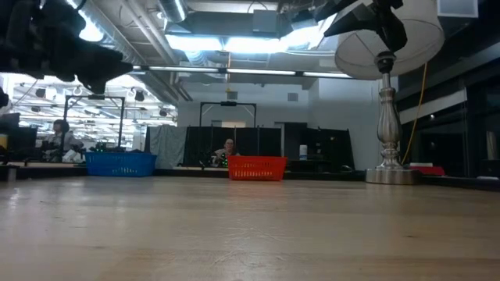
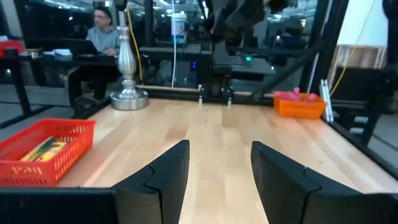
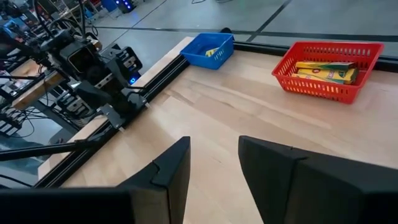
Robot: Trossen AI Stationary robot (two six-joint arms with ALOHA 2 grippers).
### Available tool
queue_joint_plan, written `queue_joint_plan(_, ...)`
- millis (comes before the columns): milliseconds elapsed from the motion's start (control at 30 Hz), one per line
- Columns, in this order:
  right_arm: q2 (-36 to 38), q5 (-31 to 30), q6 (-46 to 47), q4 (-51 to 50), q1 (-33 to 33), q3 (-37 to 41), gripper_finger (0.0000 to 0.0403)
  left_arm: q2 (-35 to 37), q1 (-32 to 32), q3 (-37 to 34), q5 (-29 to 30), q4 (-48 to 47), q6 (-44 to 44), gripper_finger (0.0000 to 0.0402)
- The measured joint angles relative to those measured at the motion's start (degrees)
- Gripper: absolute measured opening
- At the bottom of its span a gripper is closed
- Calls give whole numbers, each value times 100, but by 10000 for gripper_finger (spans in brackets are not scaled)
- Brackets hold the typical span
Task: Pick & Place School Supplies
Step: Return to Home Position
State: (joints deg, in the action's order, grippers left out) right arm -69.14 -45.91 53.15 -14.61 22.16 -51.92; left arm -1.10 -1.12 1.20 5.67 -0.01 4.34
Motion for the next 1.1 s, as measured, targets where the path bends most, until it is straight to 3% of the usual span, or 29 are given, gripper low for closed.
queue_joint_plan(200, 0, -97, 24, -5, 97, 0, 139, -337, 188, -71, -68, 151, -23, 168)
queue_joint_plan(433, -49, 574, -292, -121, -26, -3, 139, -479, 203, -71, -79, 153, 886, 169)
queue_joint_plan(600, -567, 1857, -1364, -185, -514, 28, 139, -479, 203, -71, -81, 159, 892, 169)
queue_joint_plan(800, -1276, 3991, -3510, 2350, -1633, 427, 139, -479, 203, -71, -83, 159, 887, 169)
queue_joint_plan(867, -1334, 4520, -3937, 2611, -2067, 477, 139, -479, 203, -71, -83, 161, 892, 169)
queue_joint_plan(1000, -917, 5493, -4508, 2810, -2670, 719, 139, -479, 203, -71, -83, 161, 892, 169)
queue_joint_plan(1100, -122, 5769, -4643, 3168, -2861, 1223, 139, -479, 203, -71, -83, 162, 890, 169)
